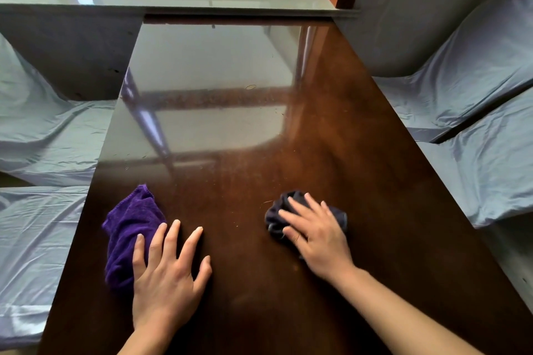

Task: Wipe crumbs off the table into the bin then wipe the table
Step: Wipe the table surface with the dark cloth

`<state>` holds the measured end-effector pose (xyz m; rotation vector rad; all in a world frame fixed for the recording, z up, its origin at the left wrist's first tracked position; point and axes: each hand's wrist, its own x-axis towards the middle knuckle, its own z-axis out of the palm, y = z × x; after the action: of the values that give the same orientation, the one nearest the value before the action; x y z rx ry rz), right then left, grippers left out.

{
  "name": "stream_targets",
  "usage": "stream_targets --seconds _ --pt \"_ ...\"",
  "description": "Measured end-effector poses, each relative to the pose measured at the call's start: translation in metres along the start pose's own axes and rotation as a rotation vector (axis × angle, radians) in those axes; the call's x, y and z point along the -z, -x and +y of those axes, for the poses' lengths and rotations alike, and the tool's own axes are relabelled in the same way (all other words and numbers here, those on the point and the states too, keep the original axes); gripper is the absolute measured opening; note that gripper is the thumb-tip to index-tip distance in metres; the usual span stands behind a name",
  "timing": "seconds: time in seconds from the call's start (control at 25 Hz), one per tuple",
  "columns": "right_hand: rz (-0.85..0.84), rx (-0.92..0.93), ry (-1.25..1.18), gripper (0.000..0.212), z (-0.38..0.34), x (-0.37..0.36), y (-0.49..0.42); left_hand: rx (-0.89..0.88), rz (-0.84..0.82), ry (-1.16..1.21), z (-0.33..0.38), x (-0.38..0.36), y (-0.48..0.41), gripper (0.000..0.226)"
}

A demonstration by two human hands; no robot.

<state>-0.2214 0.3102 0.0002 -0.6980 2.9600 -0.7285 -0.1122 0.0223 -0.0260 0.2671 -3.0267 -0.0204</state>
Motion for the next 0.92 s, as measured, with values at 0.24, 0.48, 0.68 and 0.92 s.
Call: stream_targets --seconds 0.24,0.48,0.68,0.92 --pt "0.031 0.203 -0.051 0.029 -0.023 -0.008 0.055 0.007 -0.027 -0.009 0.002 0.006 -0.001 0.063" --pt "0.374 0.065 -0.283 0.017 -0.002 0.030 -0.009 0.018 -0.009 0.034 0.003 0.008 0.001 0.062" --pt "0.322 -0.324 -0.160 0.025 0.041 0.038 -0.105 0.016 -0.007 0.047 0.003 0.008 0.001 0.060" --pt "0.120 -0.049 0.023 0.039 0.004 -0.010 -0.103 0.003 -0.010 0.040 0.001 0.006 0.000 0.061"
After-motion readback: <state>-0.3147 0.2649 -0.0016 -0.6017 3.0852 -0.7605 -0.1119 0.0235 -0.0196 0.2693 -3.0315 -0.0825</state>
